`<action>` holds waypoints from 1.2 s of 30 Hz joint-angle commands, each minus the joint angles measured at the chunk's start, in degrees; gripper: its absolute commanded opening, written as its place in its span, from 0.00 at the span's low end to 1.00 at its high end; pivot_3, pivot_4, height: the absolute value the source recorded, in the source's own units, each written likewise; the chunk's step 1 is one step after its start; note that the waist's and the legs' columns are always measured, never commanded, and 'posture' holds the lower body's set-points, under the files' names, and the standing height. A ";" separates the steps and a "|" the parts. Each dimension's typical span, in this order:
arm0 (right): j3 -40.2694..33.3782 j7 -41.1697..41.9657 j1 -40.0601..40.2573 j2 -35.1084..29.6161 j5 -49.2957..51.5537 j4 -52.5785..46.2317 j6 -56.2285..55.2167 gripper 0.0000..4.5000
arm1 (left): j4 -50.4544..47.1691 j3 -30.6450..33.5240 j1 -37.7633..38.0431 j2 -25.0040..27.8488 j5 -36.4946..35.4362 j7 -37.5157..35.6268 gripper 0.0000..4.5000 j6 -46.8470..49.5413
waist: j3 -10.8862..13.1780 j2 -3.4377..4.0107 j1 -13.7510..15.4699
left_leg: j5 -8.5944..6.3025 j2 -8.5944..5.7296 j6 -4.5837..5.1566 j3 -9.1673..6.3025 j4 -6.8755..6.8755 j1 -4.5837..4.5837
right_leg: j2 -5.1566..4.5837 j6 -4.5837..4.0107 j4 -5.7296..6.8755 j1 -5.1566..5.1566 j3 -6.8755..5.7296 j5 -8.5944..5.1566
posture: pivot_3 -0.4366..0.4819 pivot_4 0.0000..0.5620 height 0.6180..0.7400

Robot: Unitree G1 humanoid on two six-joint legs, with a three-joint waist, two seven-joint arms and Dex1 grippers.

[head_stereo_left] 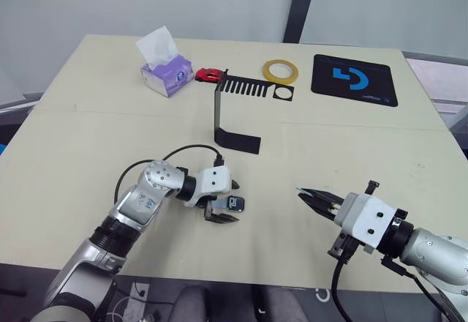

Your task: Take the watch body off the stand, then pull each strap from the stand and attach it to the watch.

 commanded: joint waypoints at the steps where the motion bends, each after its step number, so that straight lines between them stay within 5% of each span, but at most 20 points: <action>1: -0.55 0.30 -0.83 0.90 0.12 -4.80 -0.54 0.00 | -1.63 -0.61 0.80 0.44 1.50 0.54 0.88 0.89 | 0.00 0.00 0.00 | 0.00 0.00 0.00 0.00 0.01 0.00 | -0.01 0.00 0.01 0.00 0.00 0.00 | 0.48 0.27 0.98; 11: -0.43 0.97 -1.35 1.53 -0.34 -4.46 -0.40 0.00 | -2.01 -0.59 0.80 0.55 2.10 0.87 0.88 1.46 | 0.00 0.00 0.00 | 0.00 0.00 0.00 0.00 0.03 0.01 | 0.00 0.00 0.03 0.01 0.00 0.00 | 0.48 0.27 0.98; 18: -0.07 1.24 -2.20 1.65 -0.59 -3.93 -0.64 0.00 | -1.32 -1.20 0.86 0.84 3.13 1.31 0.38 1.81 | -0.01 0.00 -0.04 | 0.00 0.01 0.00 -0.01 0.13 0.03 | 0.01 0.00 0.07 0.04 0.00 0.00 | 0.48 0.27 0.98; 22: 0.21 1.97 -2.81 1.20 -1.50 -3.33 -1.65 0.00 | -1.59 -0.62 0.68 0.72 2.12 1.03 0.38 4.56 | -0.01 -0.01 -0.06 | 0.00 0.01 0.00 -0.01 0.17 0.04 | 0.01 0.00 0.10 0.07 -0.01 0.00 | 0.48 0.27 0.98; 29: 3.10 4.46 -6.43 0.26 -5.04 -0.86 -4.64 0.00 | -4.08 2.75 -3.95 -0.39 -6.31 -1.24 0.38 22.66 | -0.01 -0.01 -0.21 | -0.01 0.05 0.01 -0.02 0.44 0.02 | 0.22 0.00 0.24 0.07 -0.04 0.00 | 0.48 0.27 0.98; 36: 12.85 7.78 -18.82 -1.73 -12.56 5.53 -6.23 0.00 | -5.36 5.41 -10.17 -1.05 -16.20 -2.94 0.38 41.29 | 0.00 0.00 -0.14 | -0.06 0.07 0.09 -0.02 0.64 -0.05 | 0.28 0.01 0.35 0.04 -0.05 -0.01 | 0.48 0.27 0.98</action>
